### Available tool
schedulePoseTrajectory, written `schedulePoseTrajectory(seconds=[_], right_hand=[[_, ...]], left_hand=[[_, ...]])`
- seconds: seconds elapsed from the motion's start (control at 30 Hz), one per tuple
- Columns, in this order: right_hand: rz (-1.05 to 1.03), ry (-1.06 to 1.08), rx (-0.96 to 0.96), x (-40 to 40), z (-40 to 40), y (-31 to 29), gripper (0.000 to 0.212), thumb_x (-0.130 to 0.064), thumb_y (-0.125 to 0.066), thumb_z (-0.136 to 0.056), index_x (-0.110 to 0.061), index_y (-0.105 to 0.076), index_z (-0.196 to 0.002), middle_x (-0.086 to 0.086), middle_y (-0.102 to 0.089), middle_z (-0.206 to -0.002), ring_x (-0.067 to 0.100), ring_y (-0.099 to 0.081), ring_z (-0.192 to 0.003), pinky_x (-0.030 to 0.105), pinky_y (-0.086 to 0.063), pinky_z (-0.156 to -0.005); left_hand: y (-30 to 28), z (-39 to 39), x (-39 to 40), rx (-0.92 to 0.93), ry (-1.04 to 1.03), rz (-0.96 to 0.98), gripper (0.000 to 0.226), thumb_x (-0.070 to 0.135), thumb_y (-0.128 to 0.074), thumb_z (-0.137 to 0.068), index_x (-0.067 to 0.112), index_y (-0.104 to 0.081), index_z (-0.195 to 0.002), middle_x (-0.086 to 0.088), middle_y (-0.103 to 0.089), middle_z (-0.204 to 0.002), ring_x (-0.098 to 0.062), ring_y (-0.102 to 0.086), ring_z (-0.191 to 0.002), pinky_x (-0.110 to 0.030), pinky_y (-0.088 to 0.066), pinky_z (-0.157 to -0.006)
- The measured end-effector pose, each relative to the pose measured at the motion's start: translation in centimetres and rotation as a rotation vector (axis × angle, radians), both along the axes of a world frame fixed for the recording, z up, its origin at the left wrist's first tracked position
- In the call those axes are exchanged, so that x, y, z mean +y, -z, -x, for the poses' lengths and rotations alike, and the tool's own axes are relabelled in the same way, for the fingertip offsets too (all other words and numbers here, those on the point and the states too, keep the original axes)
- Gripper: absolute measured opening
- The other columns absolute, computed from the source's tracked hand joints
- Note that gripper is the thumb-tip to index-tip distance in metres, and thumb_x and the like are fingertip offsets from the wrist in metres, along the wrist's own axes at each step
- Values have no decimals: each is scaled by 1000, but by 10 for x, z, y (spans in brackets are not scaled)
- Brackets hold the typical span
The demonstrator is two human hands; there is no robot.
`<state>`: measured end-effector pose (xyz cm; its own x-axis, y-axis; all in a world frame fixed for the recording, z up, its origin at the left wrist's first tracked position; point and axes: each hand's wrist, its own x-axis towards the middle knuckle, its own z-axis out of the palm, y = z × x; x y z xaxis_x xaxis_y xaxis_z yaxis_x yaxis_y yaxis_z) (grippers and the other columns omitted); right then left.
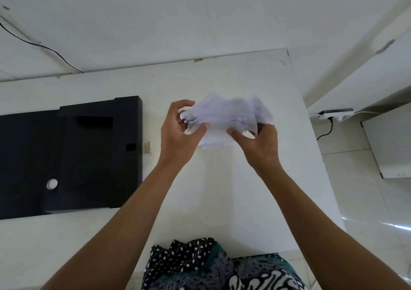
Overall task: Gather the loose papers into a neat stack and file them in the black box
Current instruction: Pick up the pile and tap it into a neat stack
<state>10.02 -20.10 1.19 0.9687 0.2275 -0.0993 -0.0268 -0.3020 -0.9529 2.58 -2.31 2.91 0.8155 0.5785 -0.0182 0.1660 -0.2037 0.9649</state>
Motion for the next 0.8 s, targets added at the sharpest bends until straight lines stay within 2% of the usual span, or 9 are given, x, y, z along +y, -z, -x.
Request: schedulePoseTrajectory(seconds=[0.1, 0.13, 0.23, 0.33, 0.4, 0.5, 0.6, 0.7, 0.8], right_hand=[[109, -79, 8, 0, 7, 13, 18, -19, -77, -81, -14, -67, -95, -11, -69, -87, 9, -65, -78, 31, -55, -75], [137, -92, -19, 0, 7, 15, 13, -22, -70, -81, -11, -67, -86, -3, -68, -79, 12, -62, -71, 33, -53, -69], [48, -44, 50, 3, -2, 5, 13, -21, -73, -76, -14, -63, -72, 3, -64, -66, 7, -63, -62, 26, -51, -60], [-139, -59, 295, 4, -6, -3, 29, -13, -85, -78, -7, -71, -103, 11, -77, -98, 25, -75, -92, 37, -63, -79], [-177, -78, 333, 7, -3, -6, 33, -7, -82, -81, -7, -71, -111, 10, -77, -105, 26, -75, -98, 38, -63, -80], [-239, -31, 268, 11, -2, -8, 36, -3, -80, -83, -7, -69, -117, 10, -77, -107, 22, -74, -97, 31, -60, -80], [-175, -30, 167, 12, 3, -3, 48, -8, -86, -78, -12, -65, -120, 5, -74, -109, 12, -71, -92, 23, -56, -74], [-4, -4, 206, 13, 17, 15, 53, -19, -89, -74, -17, -62, -120, -2, -71, -109, 13, -69, -98, 28, -57, -77], [-29, 66, 274, 14, 14, 18, 42, -17, -86, -77, -10, -66, -114, 2, -73, -99, 18, -71, -90, 31, -59, -73]], left_hand=[[21, 7, 3, 187, 133, -10, 46, 10, -79, -84, 16, -61, -125, 3, -69, -106, 4, -68, -91, -19, -57, -81], [24, 8, 4, 237, 136, -21, 38, 2, -75, -85, 13, -63, -120, 1, -67, -102, 8, -66, -83, -13, -54, -74], [17, 3, 8, 308, 60, 8, 12, 9, -76, -84, 16, -66, -82, -3, -67, -79, -12, -61, -69, -25, -48, -62], [0, -1, 7, 226, 67, 195, 12, 18, -76, -89, 28, -70, -93, 16, -75, -85, 0, -70, -78, -17, -56, -70], [0, -2, 4, 213, 106, 202, 17, 17, -74, -91, 33, -69, -96, 15, -76, -90, 2, -69, -81, -20, -58, -75], [-3, -5, 0, 172, 86, 174, 15, 20, -73, -92, 33, -68, -97, 15, -76, -90, 0, -69, -82, -21, -56, -77], [-1, -4, -6, 150, 63, 164, 33, 14, -75, -88, 36, -61, -109, 11, -74, -107, -7, -71, -100, -28, -59, -88], [13, 3, -14, 185, 61, 170, 47, 12, -78, -82, 29, -58, -121, 6, -71, -116, -12, -69, -108, -41, -59, -95], [19, 3, -16, 205, 30, 180, 41, 18, -79, -82, 26, -60, -118, 5, -73, -111, -15, -70, -103, -46, -60, -91]])
